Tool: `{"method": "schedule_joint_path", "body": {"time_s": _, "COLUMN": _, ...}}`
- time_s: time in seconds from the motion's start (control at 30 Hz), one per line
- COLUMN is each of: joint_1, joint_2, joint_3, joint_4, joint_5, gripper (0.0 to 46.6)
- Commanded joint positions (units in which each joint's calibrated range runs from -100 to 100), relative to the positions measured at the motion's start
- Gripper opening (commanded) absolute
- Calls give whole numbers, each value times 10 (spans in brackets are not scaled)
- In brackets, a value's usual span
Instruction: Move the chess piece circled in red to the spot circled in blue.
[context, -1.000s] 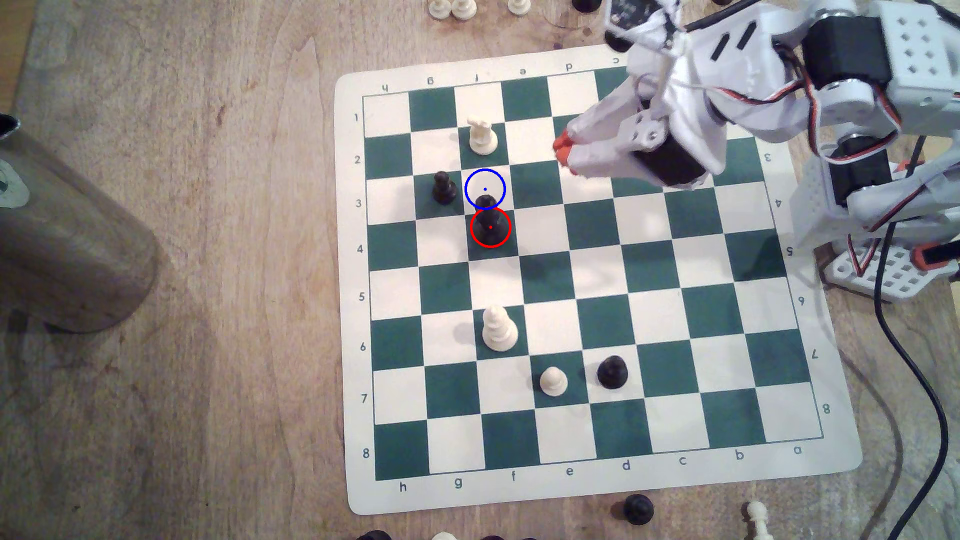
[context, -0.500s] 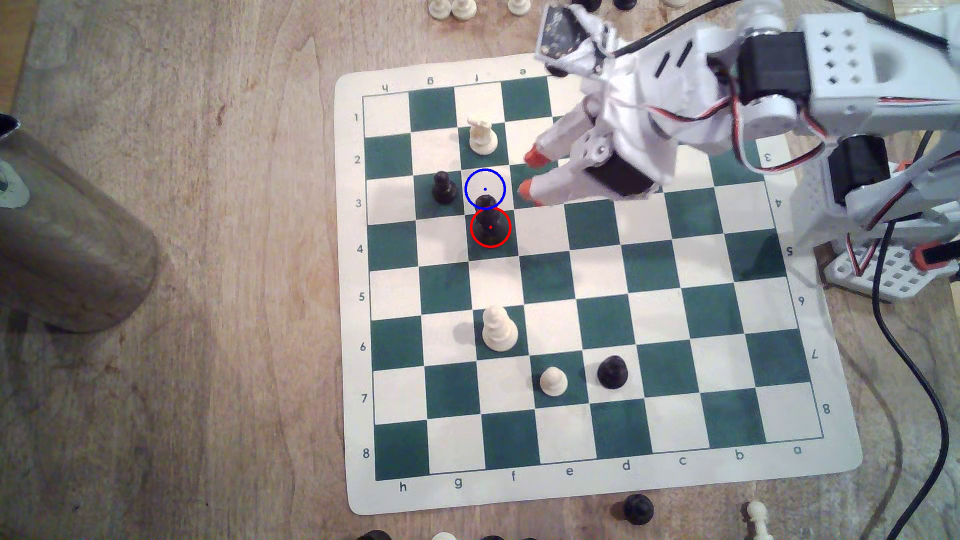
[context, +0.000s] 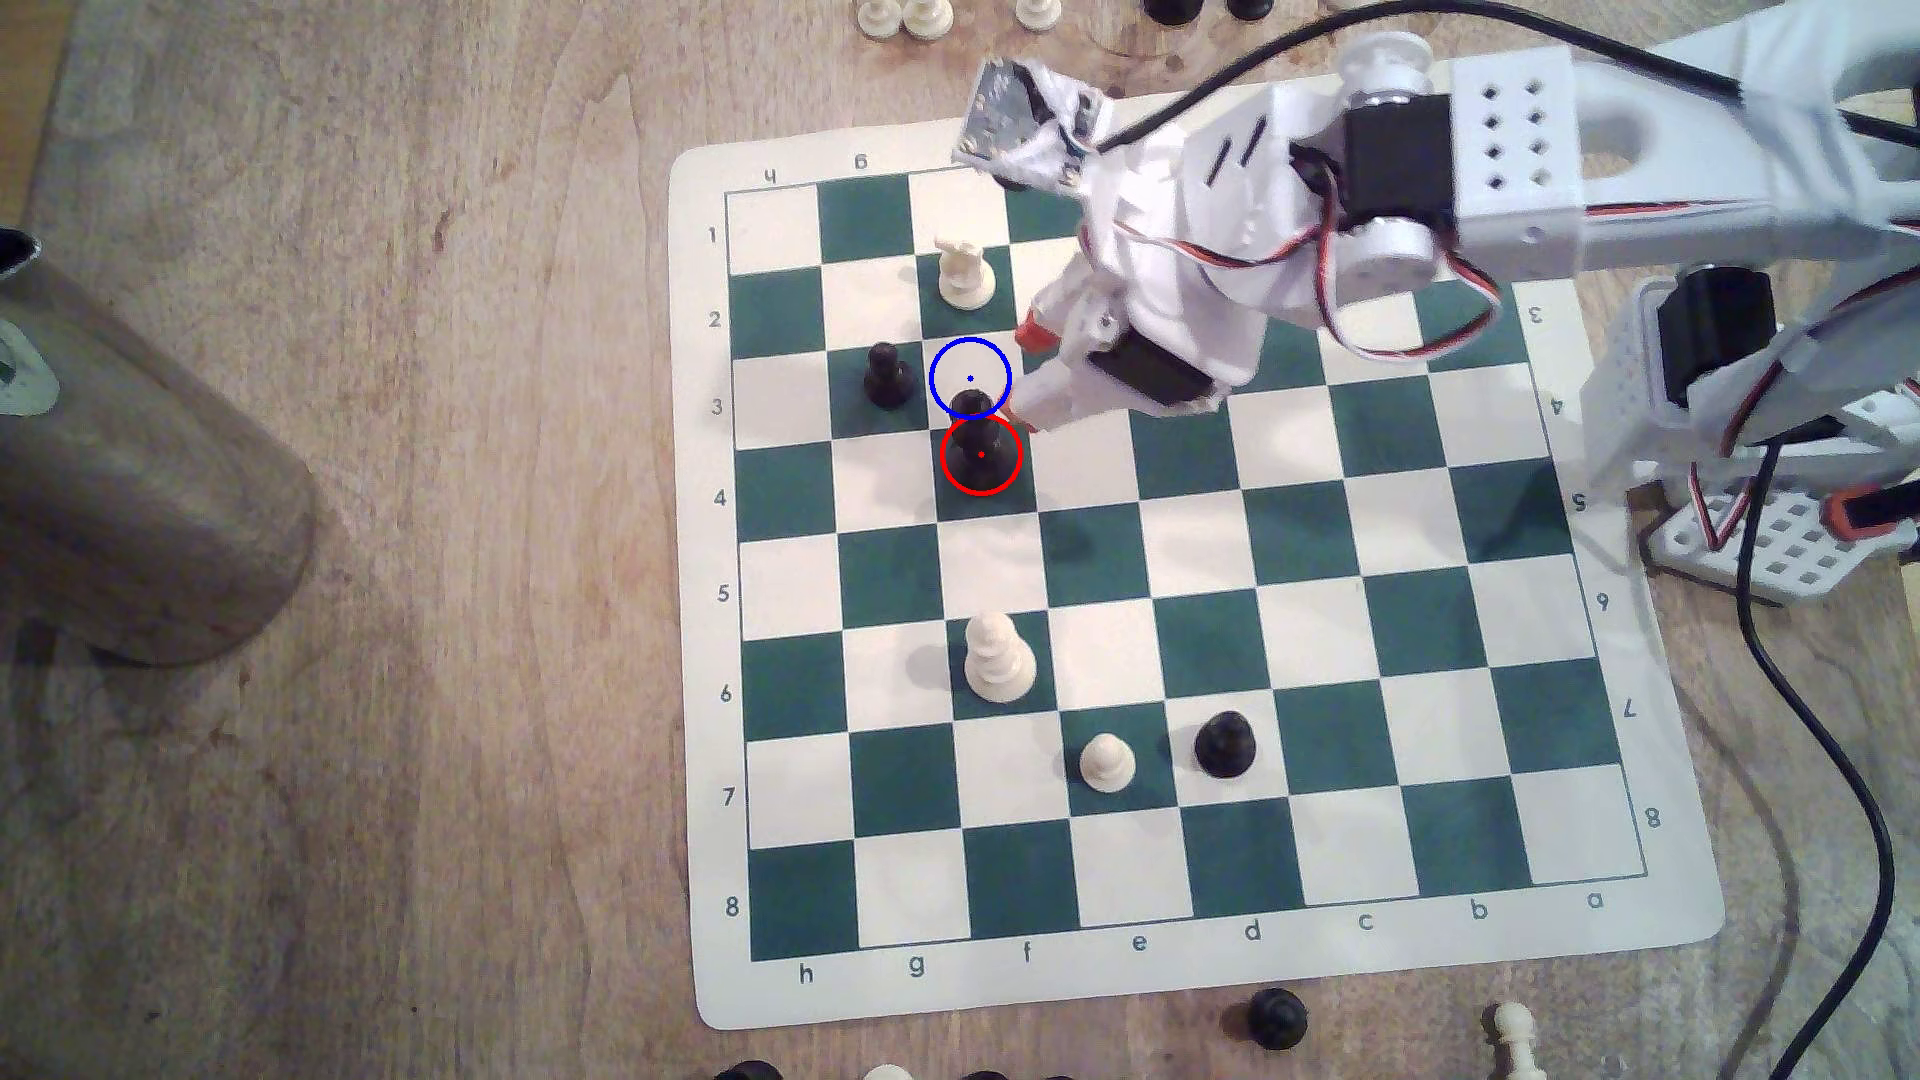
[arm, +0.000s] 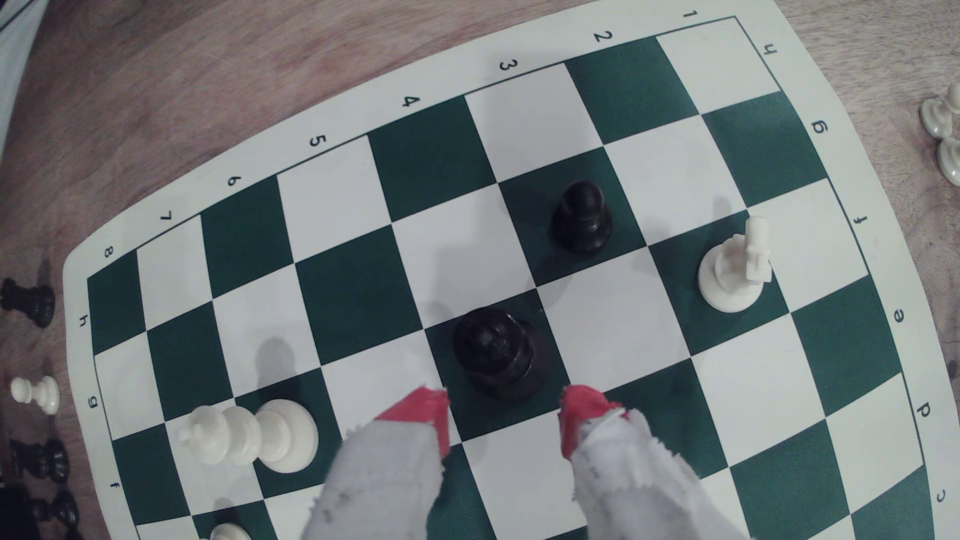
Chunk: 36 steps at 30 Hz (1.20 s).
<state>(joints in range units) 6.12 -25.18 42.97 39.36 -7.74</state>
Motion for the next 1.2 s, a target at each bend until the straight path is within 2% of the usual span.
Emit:
{"method": "schedule_joint_path", "body": {"time_s": 0.0, "joint_1": 6, "joint_2": 4, "joint_3": -54, "joint_4": -15, "joint_5": 3, "gripper": 133}}
{"method": "schedule_joint_path", "body": {"time_s": 0.23, "joint_1": -2, "joint_2": 18, "joint_3": -62, "joint_4": -25, "joint_5": 3, "gripper": 154}}
{"method": "schedule_joint_path", "body": {"time_s": 0.97, "joint_1": -8, "joint_2": 119, "joint_3": -92, "joint_4": -73, "joint_5": 3, "gripper": 143}}
{"method": "schedule_joint_path", "body": {"time_s": 1.17, "joint_1": -8, "joint_2": 140, "joint_3": -94, "joint_4": -92, "joint_5": 3, "gripper": 124}}
